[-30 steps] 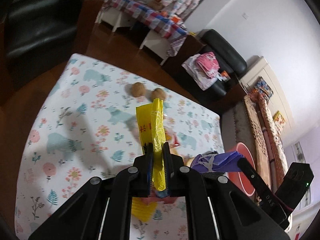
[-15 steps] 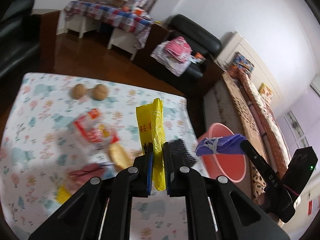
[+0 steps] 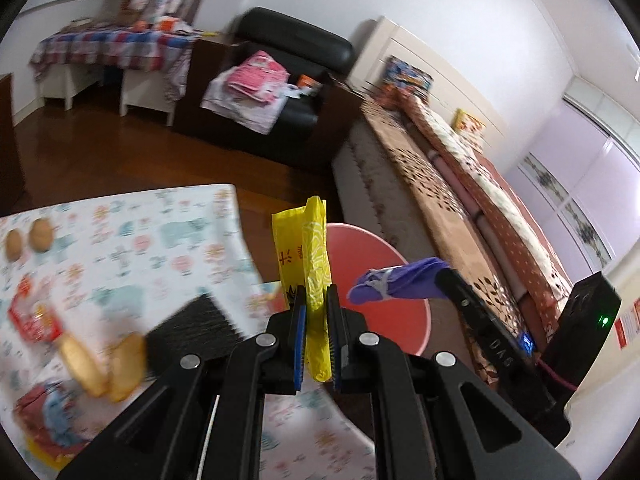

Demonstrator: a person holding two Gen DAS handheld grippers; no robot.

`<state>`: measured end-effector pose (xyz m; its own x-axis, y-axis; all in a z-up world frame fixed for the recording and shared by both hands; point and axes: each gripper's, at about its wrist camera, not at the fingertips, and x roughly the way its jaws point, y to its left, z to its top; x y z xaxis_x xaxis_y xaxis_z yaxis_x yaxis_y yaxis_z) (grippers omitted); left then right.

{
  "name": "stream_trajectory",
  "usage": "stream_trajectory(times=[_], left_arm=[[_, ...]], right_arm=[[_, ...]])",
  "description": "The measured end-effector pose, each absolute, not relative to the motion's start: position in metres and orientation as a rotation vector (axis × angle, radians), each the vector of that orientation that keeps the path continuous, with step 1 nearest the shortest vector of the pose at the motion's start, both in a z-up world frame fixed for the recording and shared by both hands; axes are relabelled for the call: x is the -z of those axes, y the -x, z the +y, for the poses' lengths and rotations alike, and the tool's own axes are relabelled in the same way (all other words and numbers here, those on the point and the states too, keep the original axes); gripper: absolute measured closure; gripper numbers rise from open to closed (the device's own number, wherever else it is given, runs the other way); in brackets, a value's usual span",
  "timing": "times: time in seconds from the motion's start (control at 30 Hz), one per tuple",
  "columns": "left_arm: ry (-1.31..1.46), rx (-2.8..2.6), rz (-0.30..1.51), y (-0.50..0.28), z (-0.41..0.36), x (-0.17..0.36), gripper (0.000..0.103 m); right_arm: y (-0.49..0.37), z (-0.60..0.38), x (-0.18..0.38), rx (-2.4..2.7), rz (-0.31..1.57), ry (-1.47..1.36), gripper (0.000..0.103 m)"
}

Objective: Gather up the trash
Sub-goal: 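Carry the yellow bag and purple cloth over the pink bucket with both grippers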

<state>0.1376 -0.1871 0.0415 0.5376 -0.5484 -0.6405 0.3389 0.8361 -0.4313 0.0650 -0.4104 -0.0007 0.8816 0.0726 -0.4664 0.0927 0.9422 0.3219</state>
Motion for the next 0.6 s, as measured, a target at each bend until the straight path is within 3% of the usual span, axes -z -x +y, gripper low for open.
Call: stream_trajectory(times=[0.6], left_arm=[[0.122,0.572,0.895,-0.175,-0.285,-0.007,0.094]], right_arm=[[-0.075,-0.448,0.034,0.091,0.547,-0.371,0.093]])
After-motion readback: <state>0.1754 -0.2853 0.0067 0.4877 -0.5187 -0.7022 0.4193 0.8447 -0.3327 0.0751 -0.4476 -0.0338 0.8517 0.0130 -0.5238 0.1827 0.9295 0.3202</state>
